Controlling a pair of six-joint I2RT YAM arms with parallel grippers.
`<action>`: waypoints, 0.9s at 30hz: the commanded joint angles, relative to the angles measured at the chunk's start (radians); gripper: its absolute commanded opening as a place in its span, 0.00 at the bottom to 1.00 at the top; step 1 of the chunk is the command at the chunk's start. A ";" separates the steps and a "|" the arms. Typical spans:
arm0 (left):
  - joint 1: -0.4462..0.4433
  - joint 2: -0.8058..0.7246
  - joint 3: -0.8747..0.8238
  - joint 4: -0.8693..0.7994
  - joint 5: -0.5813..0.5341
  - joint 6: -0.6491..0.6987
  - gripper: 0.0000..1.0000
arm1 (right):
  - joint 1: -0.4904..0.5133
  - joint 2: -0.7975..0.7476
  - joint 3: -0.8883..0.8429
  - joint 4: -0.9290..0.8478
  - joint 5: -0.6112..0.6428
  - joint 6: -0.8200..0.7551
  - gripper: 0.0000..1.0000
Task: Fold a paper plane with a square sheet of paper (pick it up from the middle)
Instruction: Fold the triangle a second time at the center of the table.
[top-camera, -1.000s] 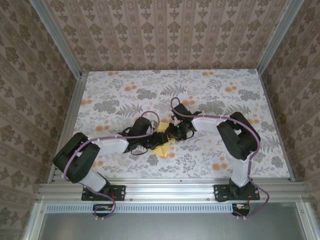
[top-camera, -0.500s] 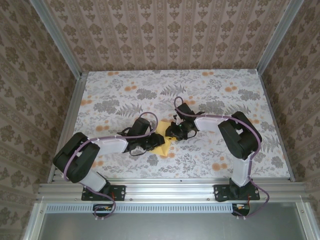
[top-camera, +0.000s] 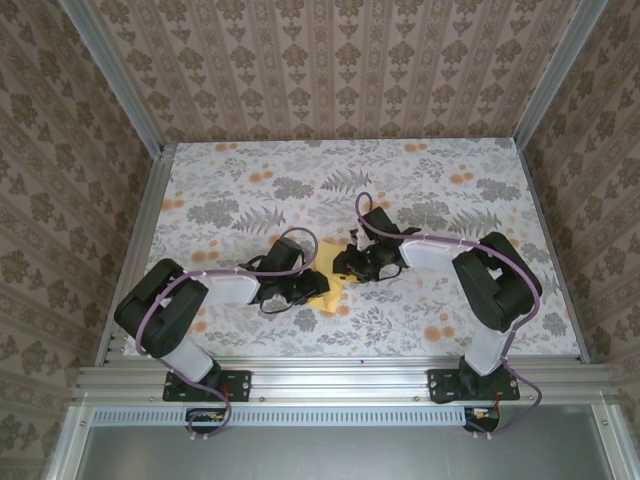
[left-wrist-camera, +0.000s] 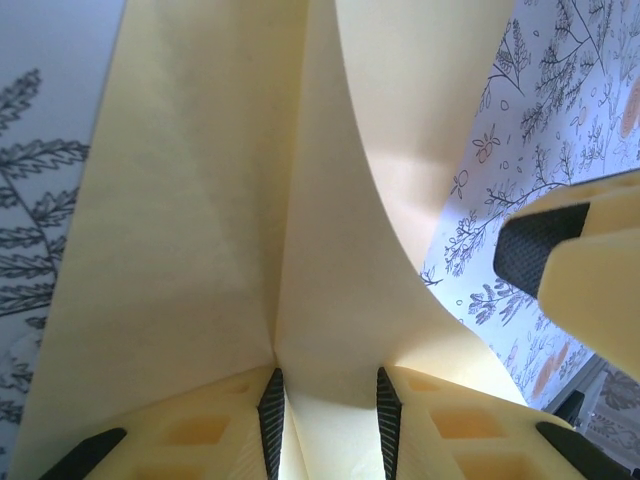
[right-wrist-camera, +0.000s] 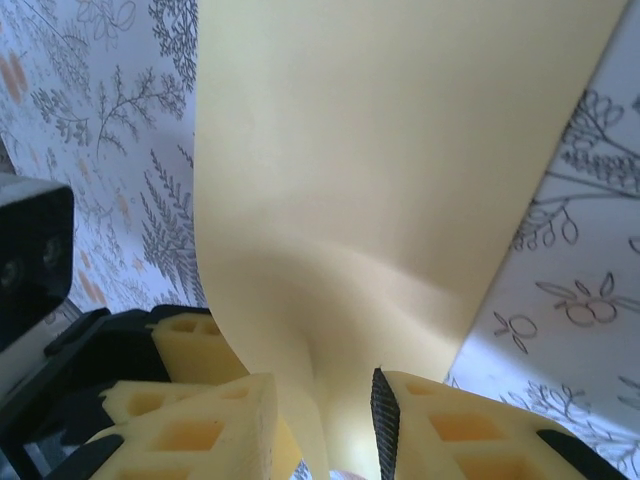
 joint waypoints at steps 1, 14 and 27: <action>0.007 0.013 0.021 -0.031 -0.014 0.023 0.34 | -0.003 -0.054 -0.032 -0.034 -0.030 -0.056 0.33; 0.004 0.027 0.030 -0.037 -0.013 0.022 0.33 | 0.023 -0.085 -0.062 -0.086 -0.057 -0.160 0.33; 0.004 0.020 0.029 -0.039 -0.012 0.022 0.36 | 0.038 -0.054 -0.037 -0.090 -0.040 -0.194 0.12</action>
